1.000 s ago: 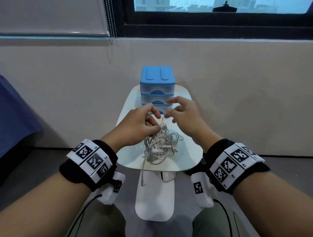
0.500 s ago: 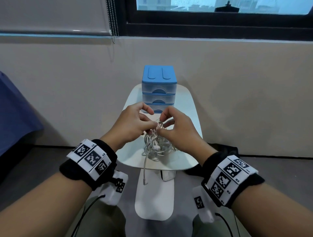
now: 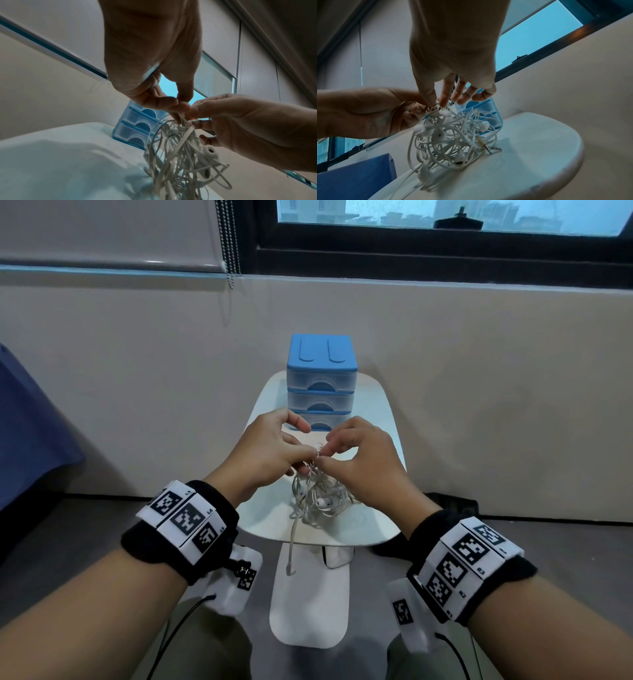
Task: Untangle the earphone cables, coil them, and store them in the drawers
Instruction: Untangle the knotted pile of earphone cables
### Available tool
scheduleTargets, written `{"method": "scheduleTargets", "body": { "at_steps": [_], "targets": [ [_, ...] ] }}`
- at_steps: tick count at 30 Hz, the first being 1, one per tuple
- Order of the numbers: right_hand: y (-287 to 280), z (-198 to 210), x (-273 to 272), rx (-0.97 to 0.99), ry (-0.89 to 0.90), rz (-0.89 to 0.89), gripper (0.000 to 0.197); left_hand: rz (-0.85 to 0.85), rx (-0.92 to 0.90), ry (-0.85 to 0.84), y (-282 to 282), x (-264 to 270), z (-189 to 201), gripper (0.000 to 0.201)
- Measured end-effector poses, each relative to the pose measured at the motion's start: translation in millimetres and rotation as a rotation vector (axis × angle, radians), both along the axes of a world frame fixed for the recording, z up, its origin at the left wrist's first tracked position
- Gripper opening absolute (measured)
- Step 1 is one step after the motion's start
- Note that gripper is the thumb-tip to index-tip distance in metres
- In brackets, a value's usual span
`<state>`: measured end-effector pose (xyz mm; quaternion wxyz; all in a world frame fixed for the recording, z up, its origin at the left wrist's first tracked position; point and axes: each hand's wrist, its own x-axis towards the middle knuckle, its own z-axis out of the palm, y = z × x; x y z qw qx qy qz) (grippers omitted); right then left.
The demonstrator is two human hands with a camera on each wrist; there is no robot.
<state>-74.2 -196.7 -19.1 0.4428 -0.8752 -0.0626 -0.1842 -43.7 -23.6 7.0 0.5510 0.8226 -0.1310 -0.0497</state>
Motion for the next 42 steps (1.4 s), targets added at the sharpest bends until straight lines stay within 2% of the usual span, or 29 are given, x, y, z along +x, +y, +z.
{"method": "scheduleTargets", "body": {
  "at_steps": [3, 7, 14, 18, 21, 24, 27, 29, 31, 32, 34, 38, 42],
  "targets": [
    [0.9, 3.2, 1.8, -0.077, 0.016, -0.015, 0.014, 0.0, -0.013, 0.011, -2.5, -1.6, 0.9, 0.031],
    [5.2, 8.6, 1.8, -0.191, 0.023, -0.037, 0.008, -0.006, 0.013, 0.0, -4.0, -2.3, 1.1, 0.03],
    [0.0, 13.7, 2.6, -0.135, 0.038, -0.038, 0.008, -0.035, 0.043, -0.042, -0.1, -1.2, 2.2, 0.024],
    [-6.4, 15.4, 1.8, -0.033, 0.002, -0.066, 0.008, -0.042, 0.08, -0.088, 1.3, 1.5, 2.3, 0.017],
    [-7.8, 17.3, 1.6, 0.052, 0.013, -0.047, 0.009, -0.115, 0.11, -0.09, 0.0, 0.9, 3.0, 0.019],
    [-6.3, 21.5, 3.2, 0.367, 0.151, 0.073, 0.015, -0.197, 0.176, -0.121, -2.0, 1.8, 1.2, 0.019],
    [-7.5, 31.2, 2.6, 0.593, 0.292, 0.225, 0.027, -0.137, 0.227, -0.198, -2.6, 6.1, -1.1, 0.015],
    [-10.6, 37.2, 3.0, 0.49, 0.362, 0.255, 0.039, -0.094, 0.213, -0.229, -1.8, 8.1, -0.1, 0.007],
    [-12.6, 41.1, 3.0, 0.233, 0.382, 0.242, 0.031, -0.09, 0.214, -0.247, 0.2, 8.1, 2.0, 0.005],
    [-12.9, 42.3, 3.1, 0.171, 0.378, 0.253, 0.026, -0.092, 0.23, -0.248, 1.6, 9.0, 2.3, 0.006],
    [-14.5, 45.1, 2.1, 0.23, 0.343, 0.32, 0.024, -0.107, 0.26, -0.228, 4.0, 11.3, 2.0, 0.004],
    [-19.7, 53.2, -2.4, 0.503, 0.276, 0.428, 0.016, -0.096, 0.322, -0.2, 7.1, 14.4, -2.6, 0.011],
    [-20.0, 53.2, -1.3, 0.584, 0.259, 0.352, 0.019, -0.088, 0.349, -0.201, 8.8, 13.3, -2.9, 0.01]
  ]
}}
